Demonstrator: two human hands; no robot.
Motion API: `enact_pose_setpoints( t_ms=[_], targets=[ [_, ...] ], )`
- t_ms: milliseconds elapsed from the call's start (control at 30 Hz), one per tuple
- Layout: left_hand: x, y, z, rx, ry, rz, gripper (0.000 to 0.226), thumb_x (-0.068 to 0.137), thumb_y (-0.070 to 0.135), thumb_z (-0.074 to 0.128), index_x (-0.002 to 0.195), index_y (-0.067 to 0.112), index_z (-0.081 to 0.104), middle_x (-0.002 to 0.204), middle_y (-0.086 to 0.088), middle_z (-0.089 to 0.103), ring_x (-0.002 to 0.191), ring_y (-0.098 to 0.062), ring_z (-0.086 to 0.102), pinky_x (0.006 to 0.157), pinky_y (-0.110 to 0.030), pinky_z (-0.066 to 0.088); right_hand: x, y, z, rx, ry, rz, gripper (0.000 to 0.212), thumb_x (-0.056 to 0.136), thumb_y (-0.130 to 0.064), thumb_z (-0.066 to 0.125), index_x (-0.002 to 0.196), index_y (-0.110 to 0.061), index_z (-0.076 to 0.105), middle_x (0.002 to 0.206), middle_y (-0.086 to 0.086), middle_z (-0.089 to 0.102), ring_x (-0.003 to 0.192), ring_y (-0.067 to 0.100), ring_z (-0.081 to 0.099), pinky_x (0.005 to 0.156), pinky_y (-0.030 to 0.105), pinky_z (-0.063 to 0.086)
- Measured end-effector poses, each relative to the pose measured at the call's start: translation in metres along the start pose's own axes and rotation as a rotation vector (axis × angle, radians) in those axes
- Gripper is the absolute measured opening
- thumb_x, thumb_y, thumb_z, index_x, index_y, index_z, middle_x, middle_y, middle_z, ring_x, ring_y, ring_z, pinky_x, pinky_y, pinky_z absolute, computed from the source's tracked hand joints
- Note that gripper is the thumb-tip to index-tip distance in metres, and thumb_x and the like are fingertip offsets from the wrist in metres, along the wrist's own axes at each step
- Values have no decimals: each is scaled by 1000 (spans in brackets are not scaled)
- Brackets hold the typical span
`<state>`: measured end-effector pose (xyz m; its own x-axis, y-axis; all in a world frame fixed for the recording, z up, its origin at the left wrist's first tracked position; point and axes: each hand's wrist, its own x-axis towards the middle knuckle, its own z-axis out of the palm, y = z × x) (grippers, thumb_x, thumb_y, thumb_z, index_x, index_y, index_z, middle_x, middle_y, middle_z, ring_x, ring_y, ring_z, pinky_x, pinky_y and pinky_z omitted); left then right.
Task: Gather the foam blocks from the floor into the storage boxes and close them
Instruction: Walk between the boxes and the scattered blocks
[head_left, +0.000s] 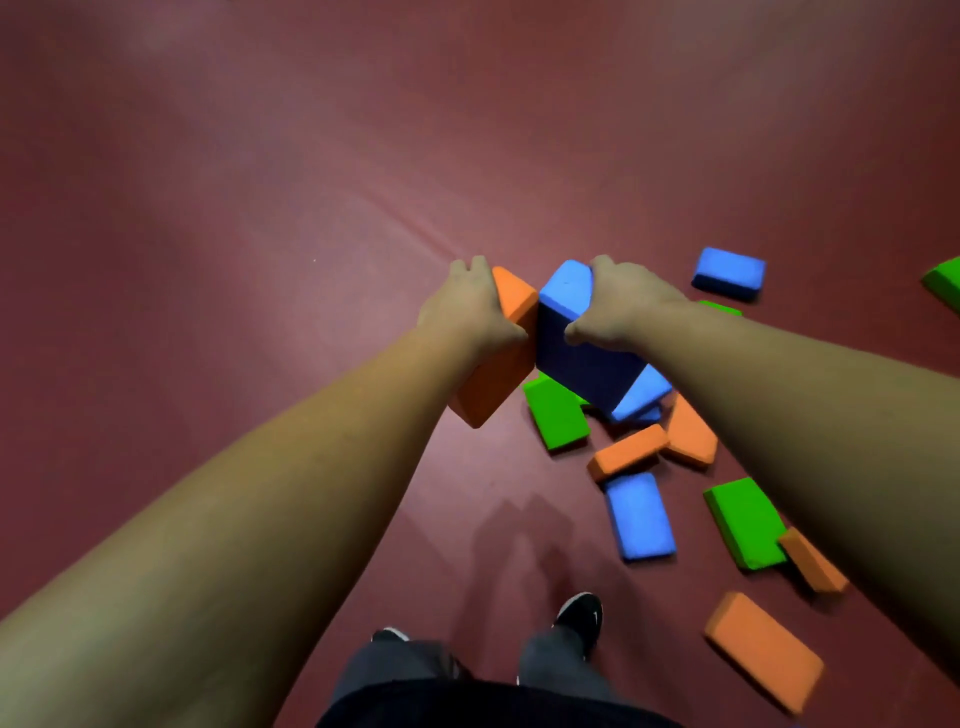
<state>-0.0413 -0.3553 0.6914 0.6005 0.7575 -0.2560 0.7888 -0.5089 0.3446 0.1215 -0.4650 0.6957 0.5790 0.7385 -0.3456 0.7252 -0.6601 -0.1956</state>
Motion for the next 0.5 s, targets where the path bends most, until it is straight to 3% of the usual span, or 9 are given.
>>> enact_pose_setpoints(
  t_ms=[233,500],
  targets=[
    [-40,-129,-26,-88,40,-145,71,73,40,84,125,15,44,127,-7,43,110,-35,57,77,-43,43,-15,-136,26,-87,-62,-130,69,68,-47,81,121,-19,46,109,7,57,99,35,59,73,40,49],
    [-114,-327,-60,-185,115,-409,75,73,42,83,131,14,45,133,-8,45,113,-34,59,77,-41,44,-53,-348,84,-269,-104,-390,66,68,-45,80,120,-20,46,101,4,54,93,33,59,71,39,48]
  ],
)
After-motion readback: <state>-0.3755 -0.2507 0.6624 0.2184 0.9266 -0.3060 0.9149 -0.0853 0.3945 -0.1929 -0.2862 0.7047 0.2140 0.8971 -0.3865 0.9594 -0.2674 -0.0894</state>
